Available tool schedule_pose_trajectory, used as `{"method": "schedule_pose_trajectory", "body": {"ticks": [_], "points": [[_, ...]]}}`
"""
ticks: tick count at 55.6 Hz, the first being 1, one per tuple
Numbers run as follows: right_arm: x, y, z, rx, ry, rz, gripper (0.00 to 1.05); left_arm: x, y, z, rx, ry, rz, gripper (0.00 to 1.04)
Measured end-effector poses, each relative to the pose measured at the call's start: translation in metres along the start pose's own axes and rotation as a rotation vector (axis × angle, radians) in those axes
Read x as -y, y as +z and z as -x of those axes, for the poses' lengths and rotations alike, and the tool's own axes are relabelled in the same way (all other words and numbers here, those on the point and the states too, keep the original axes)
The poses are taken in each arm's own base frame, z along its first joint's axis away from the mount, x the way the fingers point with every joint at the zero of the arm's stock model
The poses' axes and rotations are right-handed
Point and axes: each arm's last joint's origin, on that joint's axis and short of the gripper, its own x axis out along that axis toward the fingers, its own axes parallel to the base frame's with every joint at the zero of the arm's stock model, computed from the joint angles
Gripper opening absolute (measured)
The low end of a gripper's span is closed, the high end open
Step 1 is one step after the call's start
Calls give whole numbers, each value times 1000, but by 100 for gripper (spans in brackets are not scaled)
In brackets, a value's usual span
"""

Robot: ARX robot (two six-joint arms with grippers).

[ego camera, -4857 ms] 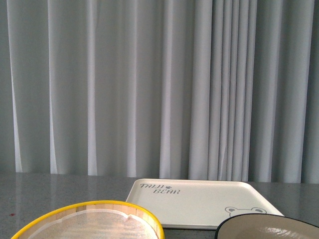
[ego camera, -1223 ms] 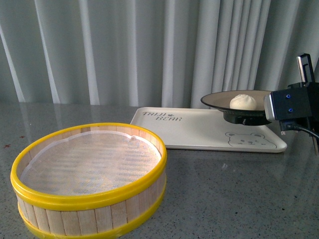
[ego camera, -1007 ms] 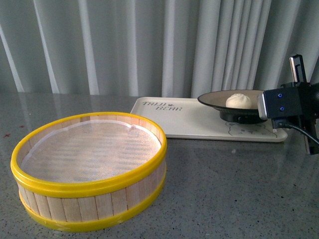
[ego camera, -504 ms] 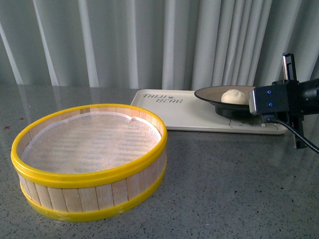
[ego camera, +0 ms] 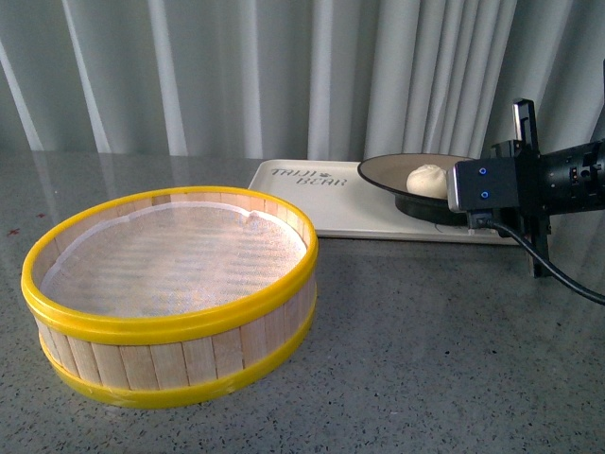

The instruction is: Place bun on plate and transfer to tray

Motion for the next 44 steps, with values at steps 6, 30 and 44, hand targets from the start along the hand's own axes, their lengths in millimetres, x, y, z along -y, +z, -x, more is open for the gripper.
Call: {"method": "schedule_pose_trajectory", "body": {"ticks": [6,30,44], "points": [[0,0,-1,4,-10,6,42,0,0,0,0,0,0,98],[-7,44,53,37,-66,-146,95,0,0,0,0,0,0,98],[17,63,101,-21,-374,-349,96,0,0,0,0,0,0,98]]}}
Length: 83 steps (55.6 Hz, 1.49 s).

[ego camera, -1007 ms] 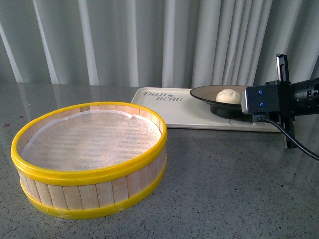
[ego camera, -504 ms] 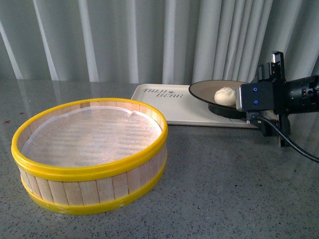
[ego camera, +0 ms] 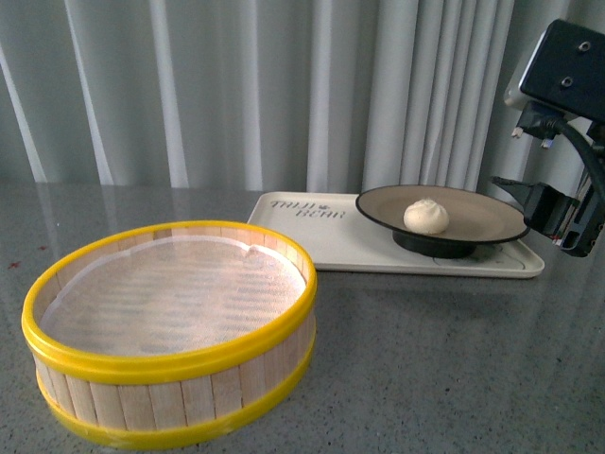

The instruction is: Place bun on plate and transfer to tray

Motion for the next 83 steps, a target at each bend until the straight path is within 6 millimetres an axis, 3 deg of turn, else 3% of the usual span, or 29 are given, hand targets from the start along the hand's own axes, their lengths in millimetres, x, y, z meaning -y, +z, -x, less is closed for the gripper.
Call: {"method": "schedule_pose_trajectory", "body": {"ticks": [10,14,19,26,36,57,83], "points": [[-6,-3,1,-66,-42,-138,92,0,0,0,0,0,0,98],[-20,-5,21,-213,-284,-544,73,0,0,0,0,0,0,98],[-33,-6,50,-184,-360,-876,54,0,0,0,0,1,0,98],[-46,-7,77,-170,-386,-1013,32,0,0,0,0,0,0,98],[-62,-10,111,-162,-365,-1063,2,0,0,0,0,0,0,98],[-85,-4,157,-167,-381,-1072,2,0,0,0,0,0,0,98],[-109,-1,190,-174,-375,-1078,2,0,0,0,0,0,0,98]]}}
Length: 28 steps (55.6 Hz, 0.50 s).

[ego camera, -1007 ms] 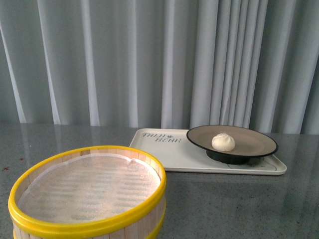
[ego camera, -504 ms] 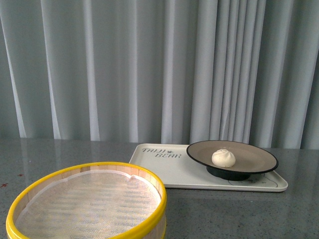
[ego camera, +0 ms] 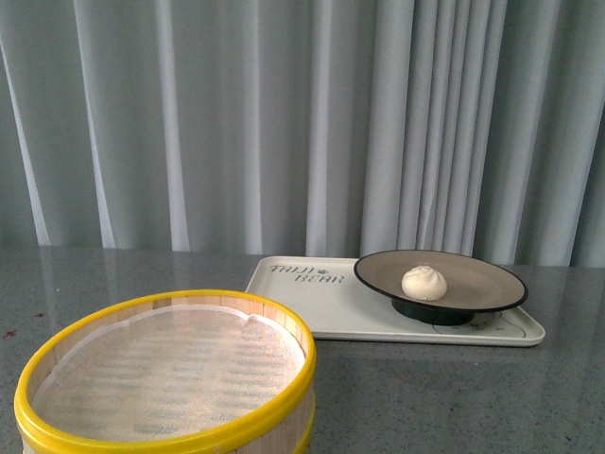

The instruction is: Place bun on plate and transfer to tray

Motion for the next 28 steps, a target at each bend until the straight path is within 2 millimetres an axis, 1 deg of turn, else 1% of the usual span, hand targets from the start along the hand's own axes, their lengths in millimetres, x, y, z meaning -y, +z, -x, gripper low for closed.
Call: {"method": "schedule_pose_trajectory", "body": {"ticks": [28], "points": [[0,6,25,23,0,-2,2,0,0,0,0,0,0,98]]}}
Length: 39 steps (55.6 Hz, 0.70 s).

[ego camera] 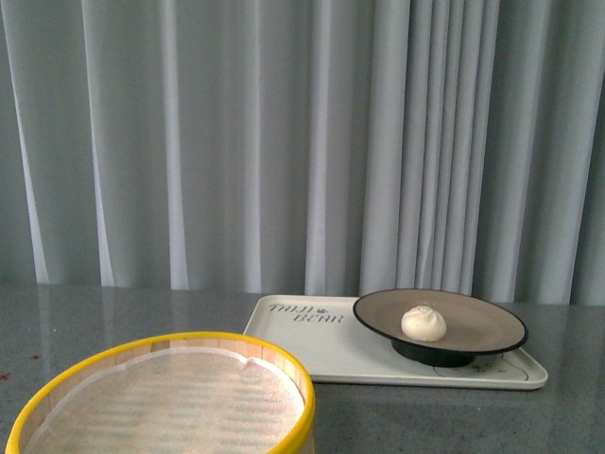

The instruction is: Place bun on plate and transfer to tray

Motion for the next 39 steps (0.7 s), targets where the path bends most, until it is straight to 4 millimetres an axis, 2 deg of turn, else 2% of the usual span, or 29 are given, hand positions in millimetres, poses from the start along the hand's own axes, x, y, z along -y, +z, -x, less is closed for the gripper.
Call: {"method": "schedule_pose_trajectory", "body": {"ticks": [39], "points": [[0,1,18,7,0,0,2,0,0,0,0,0,0,98]]}}
